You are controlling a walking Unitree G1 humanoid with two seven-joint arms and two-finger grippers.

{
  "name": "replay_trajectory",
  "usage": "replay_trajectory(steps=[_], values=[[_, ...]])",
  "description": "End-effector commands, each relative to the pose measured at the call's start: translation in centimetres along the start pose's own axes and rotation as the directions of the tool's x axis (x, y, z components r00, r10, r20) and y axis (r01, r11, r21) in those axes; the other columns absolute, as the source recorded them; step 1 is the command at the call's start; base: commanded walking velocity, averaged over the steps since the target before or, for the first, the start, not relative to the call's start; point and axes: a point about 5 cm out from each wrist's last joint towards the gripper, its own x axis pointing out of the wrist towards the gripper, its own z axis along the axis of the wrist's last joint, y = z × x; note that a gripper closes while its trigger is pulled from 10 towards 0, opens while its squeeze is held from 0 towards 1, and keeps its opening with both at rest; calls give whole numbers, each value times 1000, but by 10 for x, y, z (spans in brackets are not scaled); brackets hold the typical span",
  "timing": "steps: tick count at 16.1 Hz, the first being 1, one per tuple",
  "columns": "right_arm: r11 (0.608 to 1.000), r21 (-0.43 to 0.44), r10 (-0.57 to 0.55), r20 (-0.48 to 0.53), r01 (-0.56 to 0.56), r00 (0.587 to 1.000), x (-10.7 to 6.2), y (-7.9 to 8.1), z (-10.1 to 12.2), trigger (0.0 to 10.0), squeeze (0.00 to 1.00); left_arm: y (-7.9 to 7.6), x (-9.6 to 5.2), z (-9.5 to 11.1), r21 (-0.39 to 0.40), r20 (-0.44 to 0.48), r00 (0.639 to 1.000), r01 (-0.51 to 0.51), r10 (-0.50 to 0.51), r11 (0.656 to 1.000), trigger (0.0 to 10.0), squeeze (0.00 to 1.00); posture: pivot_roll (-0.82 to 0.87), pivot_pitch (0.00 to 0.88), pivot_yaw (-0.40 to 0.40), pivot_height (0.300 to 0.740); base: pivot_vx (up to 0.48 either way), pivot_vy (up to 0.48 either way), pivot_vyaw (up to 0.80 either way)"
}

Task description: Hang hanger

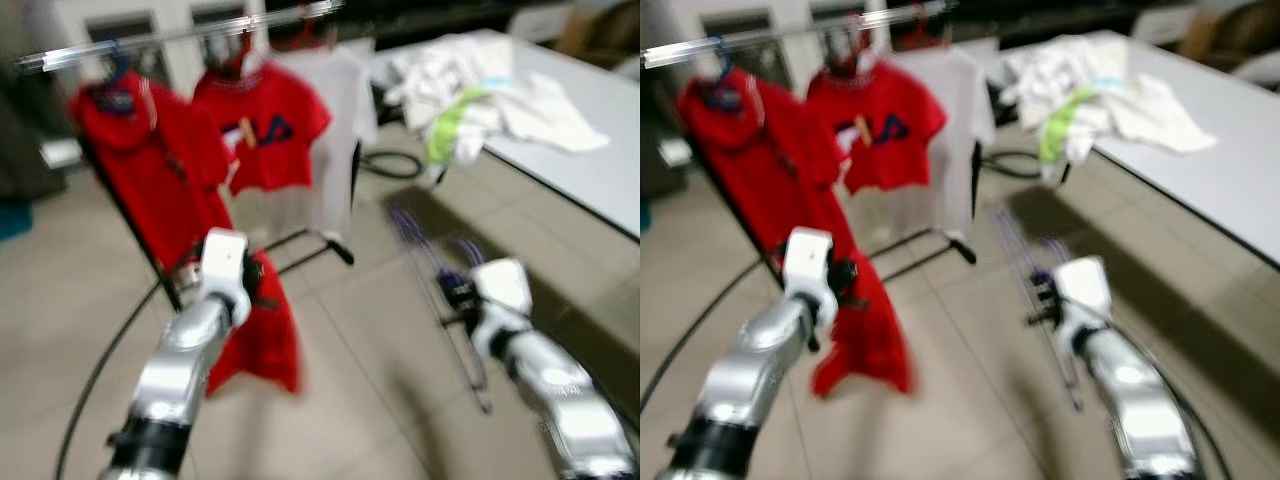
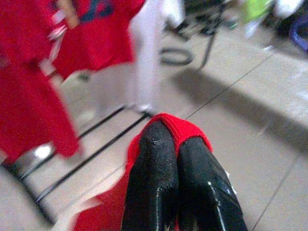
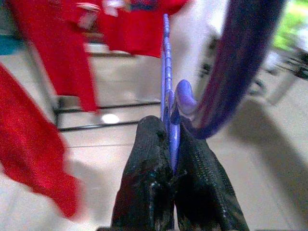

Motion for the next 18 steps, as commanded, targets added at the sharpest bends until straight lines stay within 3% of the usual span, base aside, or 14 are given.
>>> replay_trajectory(steps=[1, 2, 3, 7, 8, 10, 11, 12, 15, 16, 18], values=[[1000, -25, 9, 21, -9, 1000, 0, -2, 6, 10000, 0, -1, 1, 12, 7, 48, 999, -2, 1, 1000, 10000, 0, -34, 0, 62, 740, 0, -480, 800], [999, -31, 18, 24, -17, 1000, 0, -2, 6, 10000, 0, -1, 1, 12, 3, 49, 999, -8, 8, 1000, 10000, 0, -34, 0, 62, 740, 0, -480, 800], [999, -29, 21, 25, -20, 999, 1, -1, 6, 10000, 0, 2, 2, 9, -68, 10, 1000, -22, 23, 997, 10000, 0, -33, 0, 60, 740, 0, 0, 800], [999, -45, -16, 35, 17, 999, 2, -3, 7, 10000, 0, 5, 2, 15, -30, 36, 999, -34, 35, 999, 10000, 0, -32, 0, 59, 740, 0, 360, 723], [997, 25, -80, 45, 79, 996, 2, -9, 7, 10000, 0, 4, 4, 18, 28, 34, 999, -28, 27, 999, 10000, 0, -30, 0, 65, 740, 0, 0, 0], [997, -9, -74, 42, 74, 996, 0, -10, 8, 10000, 0, 2, 9, 23, 105, 26, 1000, 14, -16, 994, 10000, 0, -27, 0, 66, 740, 0, 0, 0], [997, -29, -72, 38, 73, 997, -3, -12, 9, 10000, 0, 5, 15, 25, 155, -5, 999, 48, -48, 987, 6196, 0, -27, 0, 67, 740, 0, 0, 0], [996, -54, -69, 26, 70, 997, -4, -14, 10, 10000, 0, 8, 19, 28, 202, -31, 997, 76, -71, 977, 0, 0, -27, 0, 67, 740, 0, 0, 0], [983, -182, -11, -48, 2, 999, -11, -19, 12, 10000, 0, 14, 35, 31, 322, -281, 948, 241, -151, 916, 0, 0, -28, 0, 71, 740, 0, 0, 0], [970, -239, 18, -86, -38, 996, -13, -19, 12, 10000, 0, 14, 40, 33, 371, -363, 915, 313, -174, 874, 0, 0, -30, 0, 74, 740, 0, 0, 0], [944, -291, 118, -144, -156, 983, -17, -13, 13, 10000, 0, 16, 53, 46, 401, -412, 901, 314, -136, 861, 39, 0, -43, 0, 94, 740, 0, 0, 0]])
